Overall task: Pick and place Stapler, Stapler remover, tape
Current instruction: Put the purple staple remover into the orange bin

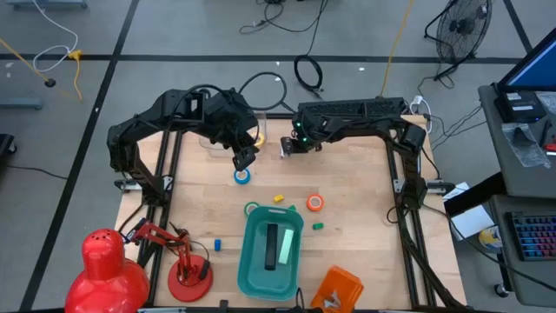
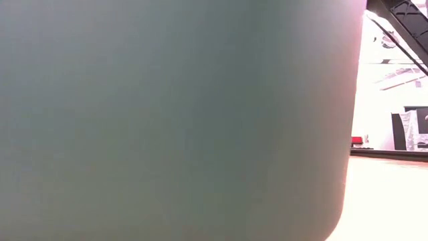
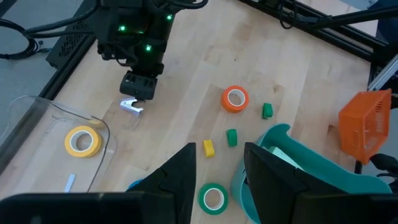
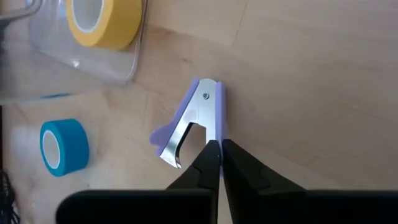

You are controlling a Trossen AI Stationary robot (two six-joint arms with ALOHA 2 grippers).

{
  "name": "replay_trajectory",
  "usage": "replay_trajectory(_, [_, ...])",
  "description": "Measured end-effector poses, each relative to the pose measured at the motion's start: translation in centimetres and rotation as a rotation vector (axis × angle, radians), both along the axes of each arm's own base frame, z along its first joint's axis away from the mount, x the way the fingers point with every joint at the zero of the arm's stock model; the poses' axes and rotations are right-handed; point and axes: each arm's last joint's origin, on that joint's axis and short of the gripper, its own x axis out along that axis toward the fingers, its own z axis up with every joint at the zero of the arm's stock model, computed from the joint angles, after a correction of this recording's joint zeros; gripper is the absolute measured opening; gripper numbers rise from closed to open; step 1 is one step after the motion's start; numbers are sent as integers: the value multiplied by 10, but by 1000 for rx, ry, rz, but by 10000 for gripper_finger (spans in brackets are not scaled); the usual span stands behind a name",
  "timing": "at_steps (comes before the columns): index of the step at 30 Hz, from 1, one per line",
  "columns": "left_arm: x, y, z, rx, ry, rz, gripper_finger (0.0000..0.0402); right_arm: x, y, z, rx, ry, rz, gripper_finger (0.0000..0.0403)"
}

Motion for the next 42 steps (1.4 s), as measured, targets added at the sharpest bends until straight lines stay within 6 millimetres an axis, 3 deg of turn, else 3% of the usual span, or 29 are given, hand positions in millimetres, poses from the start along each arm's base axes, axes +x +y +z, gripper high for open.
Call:
replay_trajectory(13, [0, 0, 0, 3, -3, -4, 136, -11, -5, 6, 0, 38, 19, 1])
replay_trajectory(27, [1, 0, 1, 7, -12, -6, 136, -27, -16, 33, -43, 14, 0, 0])
replay_trajectory(32, [1, 0, 1, 10, -16, -9, 136, -28, -16, 58, -106, -36, 8, 0])
replay_trajectory(37, [2, 1, 2, 18, -33, -15, 136, -35, -10, 104, -186, -119, 12, 0])
replay_trajectory(42, [4, 1, 3, 29, -49, -24, 136, -54, 19, 142, -214, -105, 67, 0])
